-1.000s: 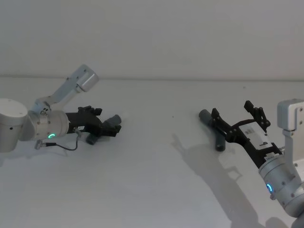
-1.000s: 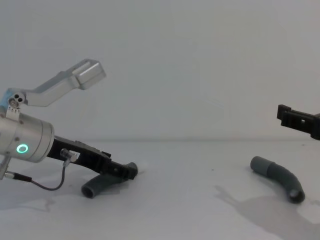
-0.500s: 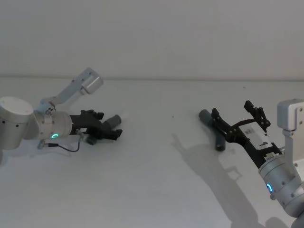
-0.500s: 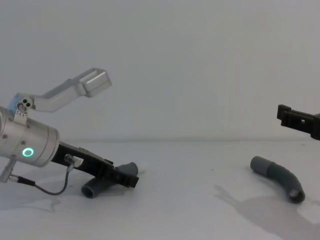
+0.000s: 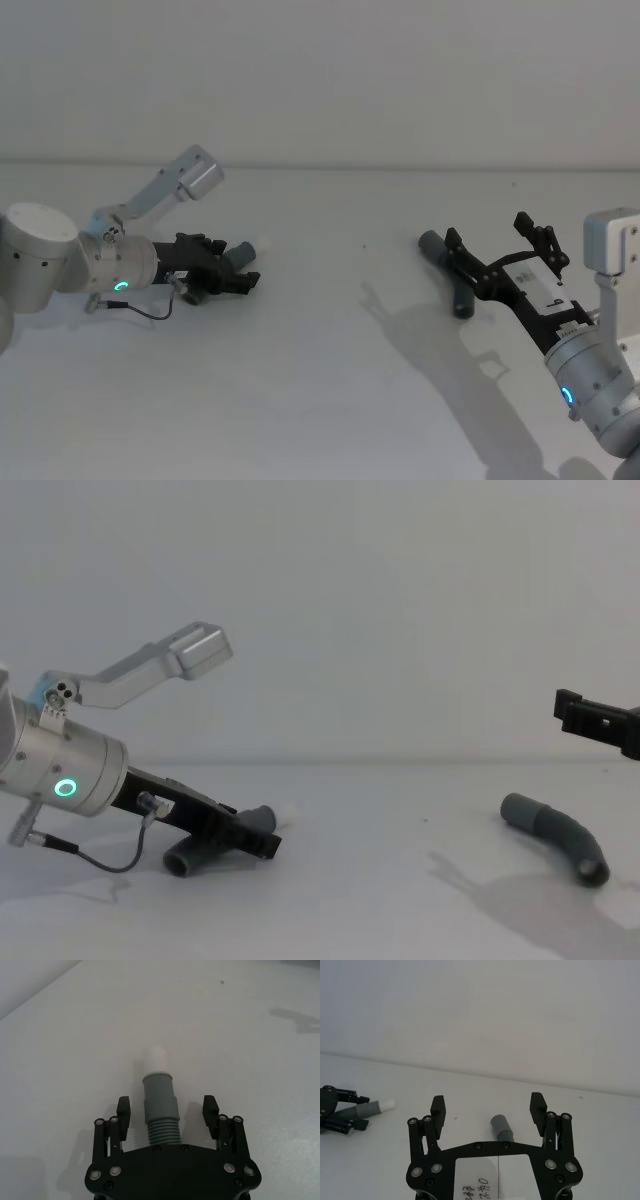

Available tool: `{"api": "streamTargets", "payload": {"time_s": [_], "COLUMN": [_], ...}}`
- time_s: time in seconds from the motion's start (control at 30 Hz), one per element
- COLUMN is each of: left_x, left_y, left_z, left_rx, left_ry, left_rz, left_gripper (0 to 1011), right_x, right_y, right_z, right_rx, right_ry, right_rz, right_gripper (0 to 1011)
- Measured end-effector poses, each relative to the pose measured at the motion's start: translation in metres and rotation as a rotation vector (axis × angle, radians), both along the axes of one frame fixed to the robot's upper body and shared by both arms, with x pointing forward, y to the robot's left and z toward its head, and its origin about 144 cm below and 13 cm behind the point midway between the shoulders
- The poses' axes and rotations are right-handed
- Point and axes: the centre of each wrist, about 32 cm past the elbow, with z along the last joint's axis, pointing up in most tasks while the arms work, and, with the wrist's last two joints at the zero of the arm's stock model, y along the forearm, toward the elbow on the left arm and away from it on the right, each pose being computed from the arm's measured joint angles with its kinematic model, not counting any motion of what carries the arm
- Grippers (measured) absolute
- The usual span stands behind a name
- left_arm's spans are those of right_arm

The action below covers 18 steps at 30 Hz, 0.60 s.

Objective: Use both hands to pick up one end of the pipe from the table, align the ends, and insert them.

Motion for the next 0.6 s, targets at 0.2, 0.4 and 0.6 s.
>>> {"api": "streamTargets", "payload": {"time_s": [0.2,0.4,0.6], "left_x": [0.0008,0.0013,0.0015], "left_y": [-0.0009,-0.0013,-0.0014], "left_z": [-0.0003,-0.0005,-0.0008], "left_rx": [0.001,0.003,0.004], "left_ry": [-0.003,-0.004,-0.004], "left_rz": [-0.004,-0.005,-0.006], "left_gripper": [761,703,658], "right_x": [0.0000,0.0000,0.0000], "right_y": [0.0000,0.0000,0.0000], "right_z": [0.0000,0.0000,0.0000], "right_rx": [0.000,0.000,0.000], "right_ry": [0.000,0.000,0.000], "right_rz": [0.000,0.000,0.000], "right_gripper": [1001,1001,1001]}}
